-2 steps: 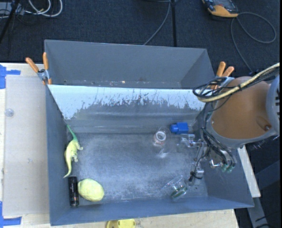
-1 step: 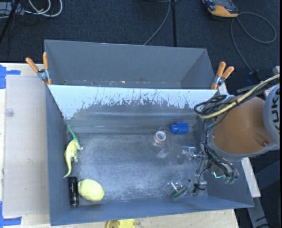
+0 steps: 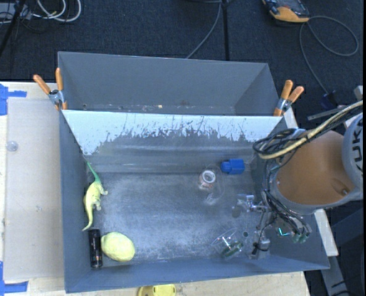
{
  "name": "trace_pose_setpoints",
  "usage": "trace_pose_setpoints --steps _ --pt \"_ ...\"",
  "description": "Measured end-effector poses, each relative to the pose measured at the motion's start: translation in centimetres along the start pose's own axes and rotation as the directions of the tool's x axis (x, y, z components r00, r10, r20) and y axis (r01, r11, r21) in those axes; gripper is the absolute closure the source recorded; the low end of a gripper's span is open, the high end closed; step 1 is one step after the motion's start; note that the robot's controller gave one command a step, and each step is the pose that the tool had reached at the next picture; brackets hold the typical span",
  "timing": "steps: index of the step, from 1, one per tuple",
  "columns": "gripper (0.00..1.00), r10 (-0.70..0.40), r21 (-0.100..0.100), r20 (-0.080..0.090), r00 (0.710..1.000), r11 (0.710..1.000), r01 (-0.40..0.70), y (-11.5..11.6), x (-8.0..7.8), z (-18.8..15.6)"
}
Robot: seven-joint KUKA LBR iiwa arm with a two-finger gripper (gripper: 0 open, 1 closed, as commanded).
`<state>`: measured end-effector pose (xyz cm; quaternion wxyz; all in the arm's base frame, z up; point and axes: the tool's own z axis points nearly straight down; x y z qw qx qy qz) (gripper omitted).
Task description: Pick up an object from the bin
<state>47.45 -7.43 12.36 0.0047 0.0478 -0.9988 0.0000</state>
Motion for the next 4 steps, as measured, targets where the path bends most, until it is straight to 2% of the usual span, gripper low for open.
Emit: trace_pose_setpoints --steps 1,2,3,4 --pt "1.0 -0.282 0.0 -0.001 0.959 0.959 0.282 0.9 -0.2 5.1" --pt "1.0 -0.282 0.001 0.0 0.96 0.96 0.282 0.9 -0.2 5.1" --pt "1.0 -0.298 -0.001 -0.002 0.955 0.955 0.298 -0.3 -0.6 0.3" --pt "1.0 -0.297 -0.001 -0.002 0.955 0.955 0.297 -0.3 -0.6 0.3"
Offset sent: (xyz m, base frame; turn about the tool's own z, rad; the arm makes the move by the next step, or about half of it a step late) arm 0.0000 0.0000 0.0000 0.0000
